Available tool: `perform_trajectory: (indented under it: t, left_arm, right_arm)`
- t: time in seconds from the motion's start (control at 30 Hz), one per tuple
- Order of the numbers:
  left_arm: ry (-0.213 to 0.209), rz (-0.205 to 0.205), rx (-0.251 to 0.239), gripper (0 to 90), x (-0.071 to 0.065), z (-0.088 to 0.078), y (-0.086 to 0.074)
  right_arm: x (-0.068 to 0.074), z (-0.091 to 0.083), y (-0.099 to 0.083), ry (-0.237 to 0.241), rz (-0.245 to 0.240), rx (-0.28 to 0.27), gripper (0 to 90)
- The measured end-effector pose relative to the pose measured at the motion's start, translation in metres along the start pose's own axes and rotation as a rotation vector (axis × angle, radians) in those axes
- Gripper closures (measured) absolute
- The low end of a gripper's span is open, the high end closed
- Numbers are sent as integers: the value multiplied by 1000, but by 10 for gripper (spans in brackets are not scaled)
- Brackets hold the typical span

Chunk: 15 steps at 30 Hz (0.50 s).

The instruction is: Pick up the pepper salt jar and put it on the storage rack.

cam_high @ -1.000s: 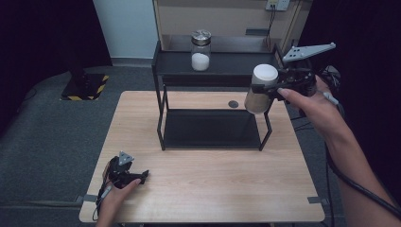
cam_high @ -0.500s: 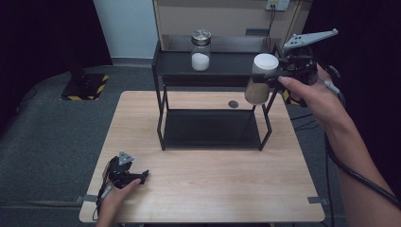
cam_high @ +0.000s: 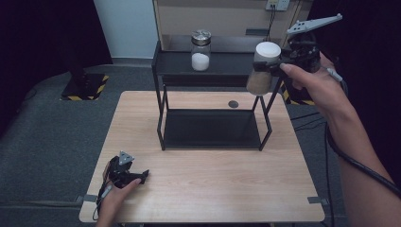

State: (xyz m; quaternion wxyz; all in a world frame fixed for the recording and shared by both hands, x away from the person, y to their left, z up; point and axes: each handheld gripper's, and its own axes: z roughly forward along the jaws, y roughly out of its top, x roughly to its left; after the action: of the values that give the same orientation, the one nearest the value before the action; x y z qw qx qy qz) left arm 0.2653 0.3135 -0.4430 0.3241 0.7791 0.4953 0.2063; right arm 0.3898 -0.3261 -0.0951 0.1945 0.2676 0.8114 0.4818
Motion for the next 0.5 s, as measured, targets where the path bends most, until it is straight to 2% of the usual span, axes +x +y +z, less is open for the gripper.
perform_trajectory:
  t: [0.5]
  left_arm:
    - [0, 0, 2, 0, 0, 0, 0]
  right_arm:
    - [-9, 3, 25, -21, 0, -6, 348]
